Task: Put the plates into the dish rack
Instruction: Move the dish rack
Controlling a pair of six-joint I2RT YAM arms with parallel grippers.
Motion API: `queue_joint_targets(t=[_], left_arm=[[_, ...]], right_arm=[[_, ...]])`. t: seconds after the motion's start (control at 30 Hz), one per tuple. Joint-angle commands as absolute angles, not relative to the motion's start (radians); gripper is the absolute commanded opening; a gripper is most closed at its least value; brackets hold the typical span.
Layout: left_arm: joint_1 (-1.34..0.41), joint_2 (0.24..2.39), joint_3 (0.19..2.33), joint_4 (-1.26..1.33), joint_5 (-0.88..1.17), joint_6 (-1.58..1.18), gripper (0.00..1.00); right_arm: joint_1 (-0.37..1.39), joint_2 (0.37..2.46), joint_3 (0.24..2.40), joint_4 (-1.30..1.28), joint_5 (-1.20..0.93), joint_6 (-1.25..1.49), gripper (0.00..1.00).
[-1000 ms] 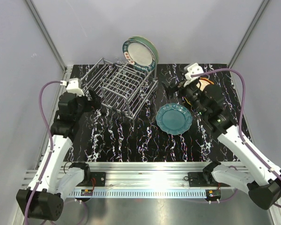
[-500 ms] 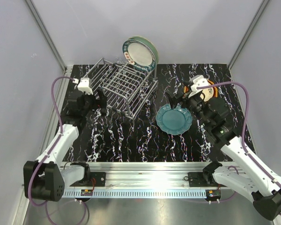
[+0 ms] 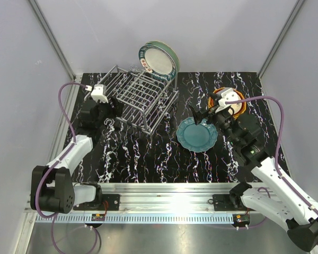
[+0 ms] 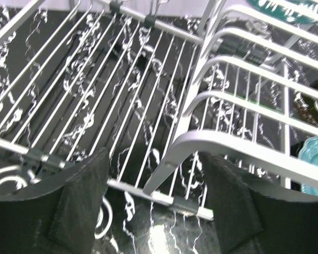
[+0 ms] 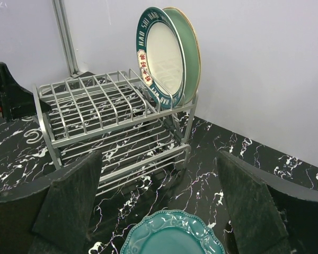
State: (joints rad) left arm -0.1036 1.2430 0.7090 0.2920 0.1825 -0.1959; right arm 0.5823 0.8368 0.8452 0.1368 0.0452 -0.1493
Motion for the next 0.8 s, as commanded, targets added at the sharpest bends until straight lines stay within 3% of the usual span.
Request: queue_joint_targets(t=[0.0,0.2,0.77], left_arm=[[-0.109,1.258,0.692,0.428,0.228,-0.233,0.64],[-0.11,1.256,0.658,0.477,0.255,-0.279,0.36],[-0.129,1.201,0.617,0.434,0.252,-0.284,0.15]], right_arm=[[0.581,0.824,0.844,0.184,0.075,-0.15,0.96],[0.581,0.804,0.841,0.173,0.083,-0.153,0.96],[0.581,0.779,0.841,0.15,0.083,-0.147,0.96]])
